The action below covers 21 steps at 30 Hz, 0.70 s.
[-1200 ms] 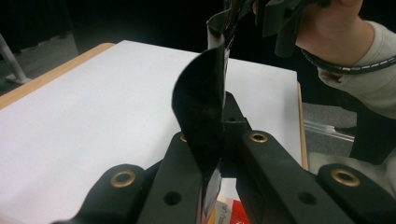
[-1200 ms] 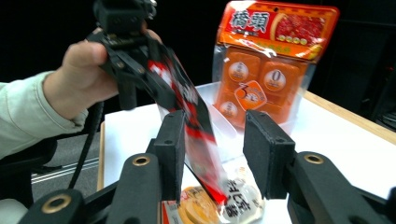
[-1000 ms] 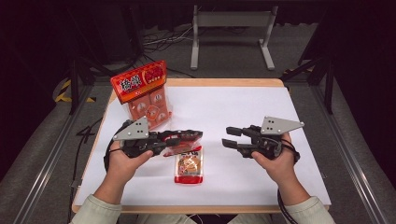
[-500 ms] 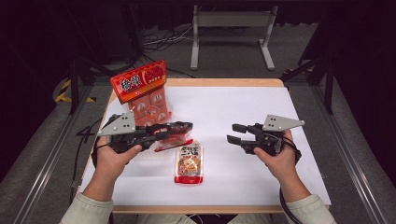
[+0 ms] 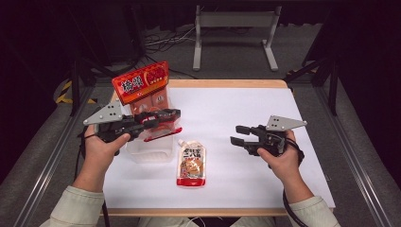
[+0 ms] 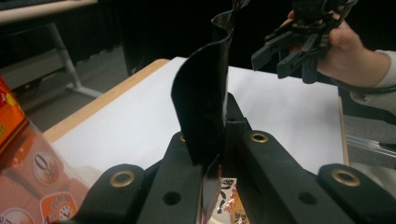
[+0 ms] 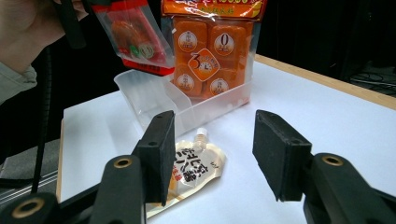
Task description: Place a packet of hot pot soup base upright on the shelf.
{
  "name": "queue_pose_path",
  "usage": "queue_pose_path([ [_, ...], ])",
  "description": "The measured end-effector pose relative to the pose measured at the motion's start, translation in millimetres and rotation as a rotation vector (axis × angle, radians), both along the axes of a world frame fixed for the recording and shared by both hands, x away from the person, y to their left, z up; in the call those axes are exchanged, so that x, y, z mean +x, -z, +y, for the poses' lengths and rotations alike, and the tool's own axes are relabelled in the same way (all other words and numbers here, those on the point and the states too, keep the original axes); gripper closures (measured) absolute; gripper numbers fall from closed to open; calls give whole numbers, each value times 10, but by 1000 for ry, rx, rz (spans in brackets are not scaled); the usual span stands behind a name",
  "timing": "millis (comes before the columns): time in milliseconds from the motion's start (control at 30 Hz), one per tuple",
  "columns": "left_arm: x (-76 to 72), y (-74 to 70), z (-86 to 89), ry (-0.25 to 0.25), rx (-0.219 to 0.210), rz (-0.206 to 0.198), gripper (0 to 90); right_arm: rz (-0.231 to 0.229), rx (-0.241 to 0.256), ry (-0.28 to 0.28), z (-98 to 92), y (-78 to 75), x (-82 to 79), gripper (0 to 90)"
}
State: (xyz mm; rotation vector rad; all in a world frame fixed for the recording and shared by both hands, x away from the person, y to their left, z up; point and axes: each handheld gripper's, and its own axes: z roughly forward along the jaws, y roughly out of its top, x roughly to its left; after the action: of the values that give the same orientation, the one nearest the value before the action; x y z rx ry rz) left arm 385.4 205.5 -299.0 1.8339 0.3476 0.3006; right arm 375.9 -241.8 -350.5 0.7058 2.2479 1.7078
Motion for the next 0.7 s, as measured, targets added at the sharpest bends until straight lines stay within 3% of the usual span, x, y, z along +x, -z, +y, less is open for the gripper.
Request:
queue_pose_path([
  [67, 29, 1, 30, 3, -13, 10, 894, 3, -1, 3, -3, 5, 3, 503],
  [233, 117, 15, 93, -22, 13, 11, 894, 5, 1, 4, -3, 15, 9, 500],
  [500, 255, 74, 215, -43, 11, 31, 895, 18, 9, 10, -33, 46, 28, 498],
  [700, 358, 149, 277, -82, 55, 19, 894, 18, 14, 10, -33, 44, 26, 497],
])
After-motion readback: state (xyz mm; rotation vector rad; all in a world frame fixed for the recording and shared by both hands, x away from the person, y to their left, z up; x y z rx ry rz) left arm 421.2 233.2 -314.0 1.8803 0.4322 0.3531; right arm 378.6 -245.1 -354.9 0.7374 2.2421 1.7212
